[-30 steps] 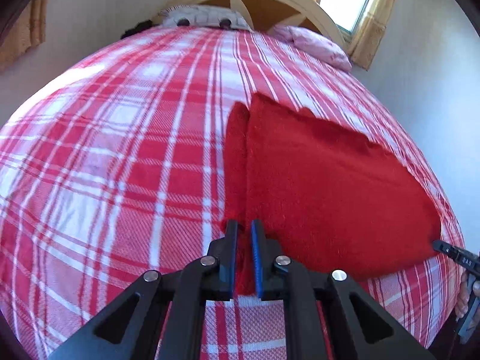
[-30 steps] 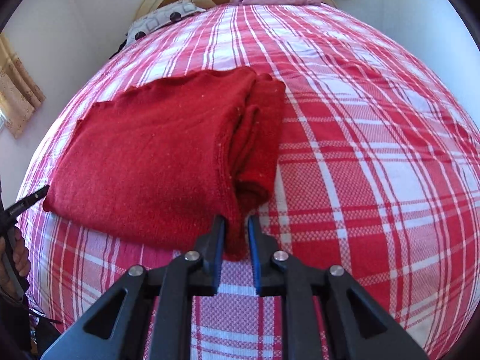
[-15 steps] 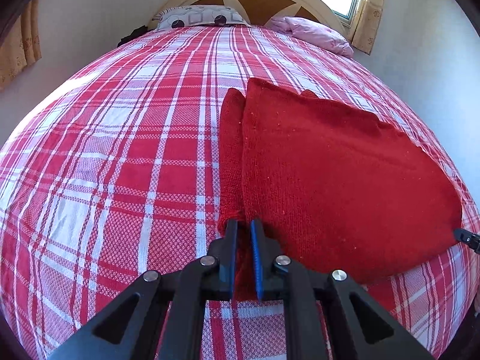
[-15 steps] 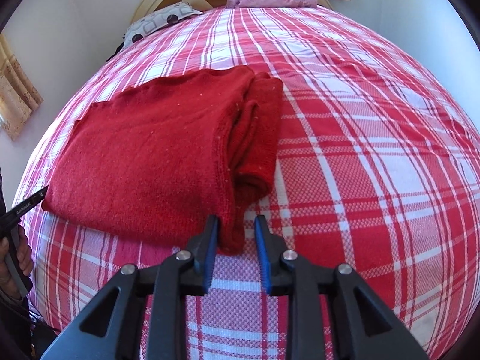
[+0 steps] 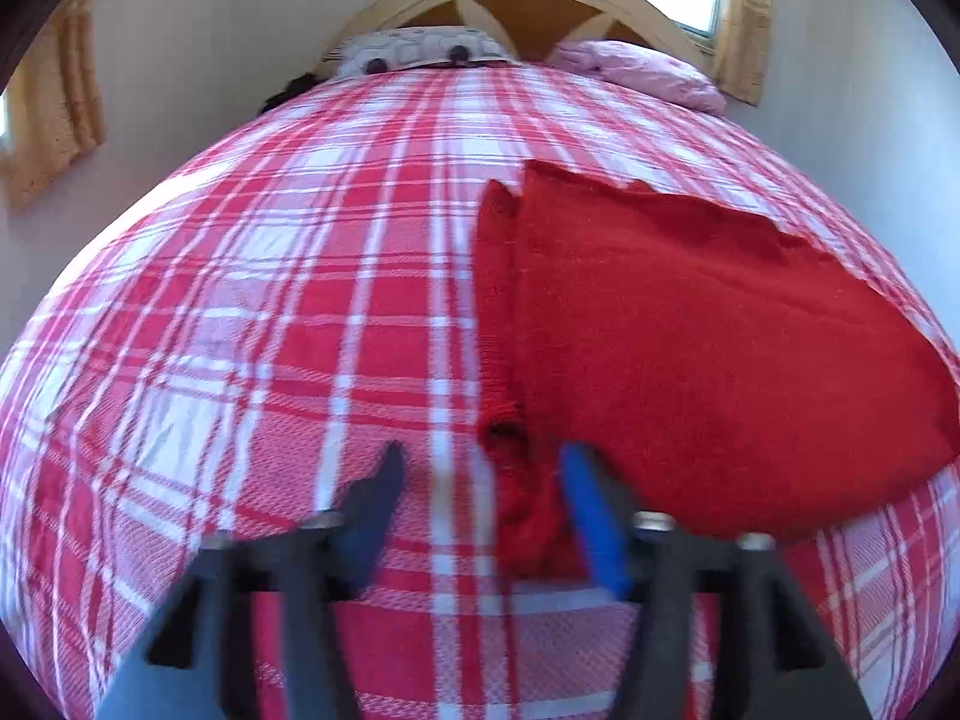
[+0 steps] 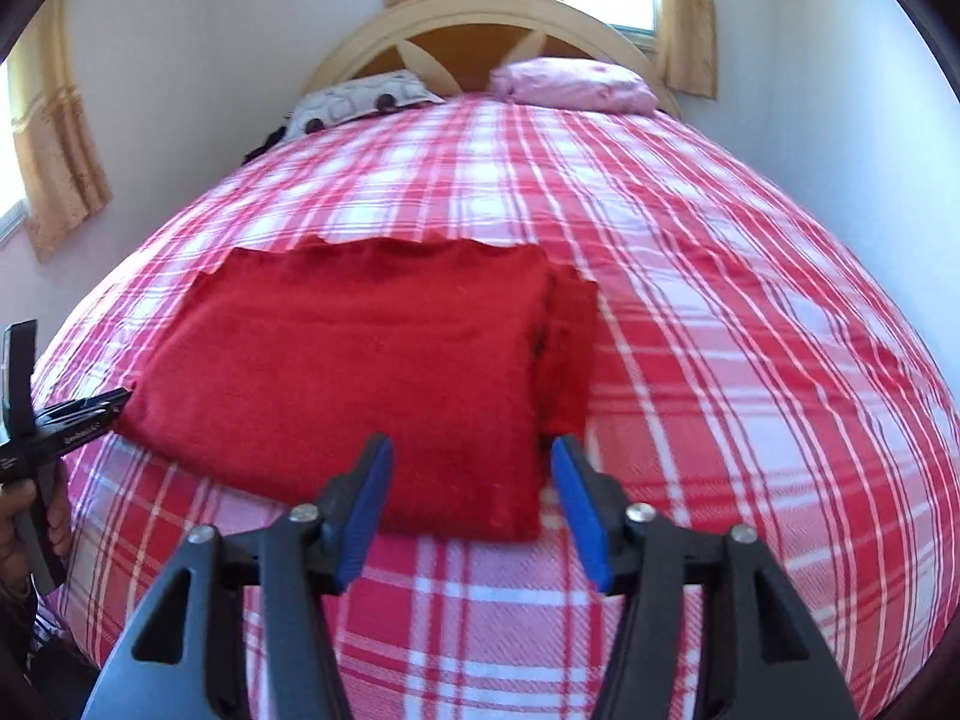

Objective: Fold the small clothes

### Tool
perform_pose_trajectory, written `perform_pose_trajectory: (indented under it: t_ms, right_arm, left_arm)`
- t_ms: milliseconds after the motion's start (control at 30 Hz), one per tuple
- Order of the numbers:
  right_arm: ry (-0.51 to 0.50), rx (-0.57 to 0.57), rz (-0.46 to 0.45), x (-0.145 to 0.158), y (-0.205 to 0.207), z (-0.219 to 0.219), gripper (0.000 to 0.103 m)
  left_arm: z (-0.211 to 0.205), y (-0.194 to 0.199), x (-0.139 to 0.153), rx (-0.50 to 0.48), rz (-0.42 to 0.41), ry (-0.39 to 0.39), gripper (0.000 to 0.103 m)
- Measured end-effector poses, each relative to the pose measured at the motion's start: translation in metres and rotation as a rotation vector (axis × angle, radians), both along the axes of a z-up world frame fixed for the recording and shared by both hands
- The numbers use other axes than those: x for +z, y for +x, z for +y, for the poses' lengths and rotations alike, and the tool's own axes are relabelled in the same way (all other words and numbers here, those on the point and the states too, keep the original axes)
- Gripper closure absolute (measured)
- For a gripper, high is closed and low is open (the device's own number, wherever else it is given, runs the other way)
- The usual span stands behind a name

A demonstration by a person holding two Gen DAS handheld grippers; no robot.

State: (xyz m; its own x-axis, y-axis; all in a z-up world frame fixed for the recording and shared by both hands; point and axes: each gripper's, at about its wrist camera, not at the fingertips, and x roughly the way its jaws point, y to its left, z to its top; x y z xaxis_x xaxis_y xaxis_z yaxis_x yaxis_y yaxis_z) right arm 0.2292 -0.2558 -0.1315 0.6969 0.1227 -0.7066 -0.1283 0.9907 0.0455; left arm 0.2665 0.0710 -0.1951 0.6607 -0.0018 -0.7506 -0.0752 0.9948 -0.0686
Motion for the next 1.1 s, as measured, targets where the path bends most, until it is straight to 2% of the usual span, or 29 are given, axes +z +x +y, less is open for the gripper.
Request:
perform_pose_trajectory:
  t_ms: [33, 100, 133, 367, 433, 533, 667, 767, 933, 1033, 1100]
  right_arm:
    - [-0.005, 0.01, 0.002, -0.002, 0.003, 0.004, 0.04]
    - [-0.016, 0.029, 0.013, -0.01, 0.009, 0.012, 0.04]
    - [-0.018, 0.035, 0.028, -0.015, 0.012, 0.014, 0.04]
    - [-0.109, -0.003, 0.132, -0.044, 0.019, 0.005, 0.043]
    - [-0.183, -0.027, 0.126, -0.04, 0.015, 0.004, 0.043]
    - [-0.176, 0.005, 0.066, -0.02, 0.006, 0.014, 0.043]
    - [-0.229, 0.123, -0.04, 0.001, -0.003, 0.063, 0.041]
    - [-0.24, 0.234, -0.062, 0.002, -0.001, 0.109, 0.041]
    - [-0.286, 0.387, -0.056, -0.022, -0.005, 0.184, 0.041]
    - [-0.358, 0.466, -0.071, -0.045, -0.013, 0.225, 0.042]
    - [-0.395, 0.509, -0.08, -0.055, -0.018, 0.242, 0.044]
  left_arm:
    - [0.004, 0.0, -0.001, 0.023, 0.009, -0.021, 0.026]
    - [0.014, 0.001, -0.003, 0.022, 0.02, -0.095, 0.026]
    - [0.015, 0.0, -0.003, 0.015, 0.017, -0.103, 0.026]
    - [0.018, -0.01, -0.004, -0.049, 0.013, -0.081, 0.026]
    - [0.021, -0.016, -0.003, -0.067, 0.012, -0.074, 0.026]
    - [0.034, -0.026, 0.003, -0.06, -0.004, -0.09, 0.026]
    - [0.059, -0.034, 0.017, 0.023, -0.07, -0.101, 0.026]
    - [0.08, -0.029, 0.021, 0.077, -0.078, -0.136, 0.026]
    - [0.102, -0.023, 0.011, 0.13, -0.062, -0.165, 0.026]
    - [0.112, -0.023, -0.001, 0.147, -0.041, -0.216, 0.026]
    - [0.114, -0.027, -0.002, 0.145, -0.055, -0.239, 0.026]
